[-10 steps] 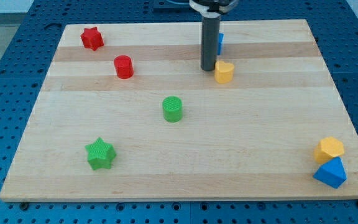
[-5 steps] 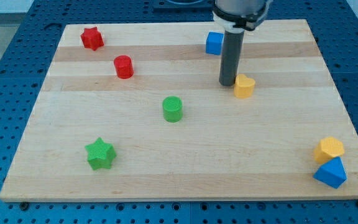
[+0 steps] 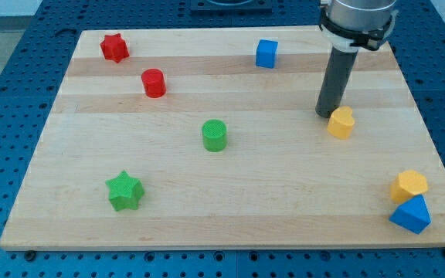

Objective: Slide the yellow heart towards the yellow hexagon

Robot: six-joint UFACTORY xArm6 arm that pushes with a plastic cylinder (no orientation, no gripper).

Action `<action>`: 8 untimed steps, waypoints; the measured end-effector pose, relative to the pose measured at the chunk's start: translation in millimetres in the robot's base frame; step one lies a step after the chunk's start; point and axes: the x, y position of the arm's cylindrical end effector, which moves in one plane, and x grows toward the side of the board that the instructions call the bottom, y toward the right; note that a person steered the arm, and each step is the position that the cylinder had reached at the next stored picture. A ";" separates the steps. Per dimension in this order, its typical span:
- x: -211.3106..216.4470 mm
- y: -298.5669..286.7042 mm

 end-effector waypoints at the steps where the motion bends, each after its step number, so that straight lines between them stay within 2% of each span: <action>1: 12.0 -9.0; 2: 15.3 -8.5; 6: 44.4 52.5; 8: 47.4 56.3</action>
